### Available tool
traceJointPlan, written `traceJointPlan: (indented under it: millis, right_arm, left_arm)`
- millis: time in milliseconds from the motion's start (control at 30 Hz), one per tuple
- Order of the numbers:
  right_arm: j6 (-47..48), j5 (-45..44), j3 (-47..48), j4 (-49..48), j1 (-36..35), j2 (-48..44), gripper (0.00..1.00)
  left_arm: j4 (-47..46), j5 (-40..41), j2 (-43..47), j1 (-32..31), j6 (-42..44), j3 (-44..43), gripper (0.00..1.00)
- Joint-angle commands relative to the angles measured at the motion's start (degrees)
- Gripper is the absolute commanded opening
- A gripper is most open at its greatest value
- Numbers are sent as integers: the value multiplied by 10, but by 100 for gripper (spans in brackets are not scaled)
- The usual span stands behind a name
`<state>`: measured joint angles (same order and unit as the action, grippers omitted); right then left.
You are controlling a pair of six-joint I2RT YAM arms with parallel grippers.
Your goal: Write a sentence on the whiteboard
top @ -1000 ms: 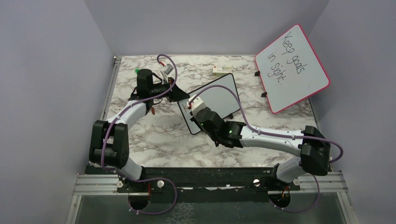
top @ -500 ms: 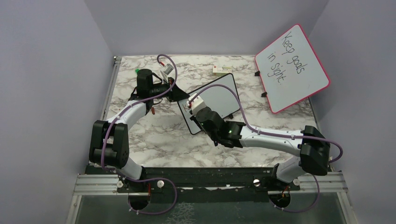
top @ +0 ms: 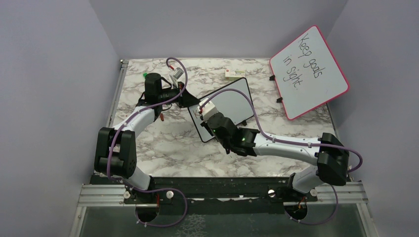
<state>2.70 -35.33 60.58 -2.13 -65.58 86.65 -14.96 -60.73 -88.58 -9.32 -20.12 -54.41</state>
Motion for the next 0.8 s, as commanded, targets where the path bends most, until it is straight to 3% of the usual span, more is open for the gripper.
traceJointPlan:
  millis: [0,767]
  right_arm:
    - [5,-19,16,-25,4,10,1]
    - [-8,2,-8,-16,7,-26,1]
  left_arm:
    - [11,-23,-5,0,4,-3,0]
    - [11,-20,-6,1,4,-3,0]
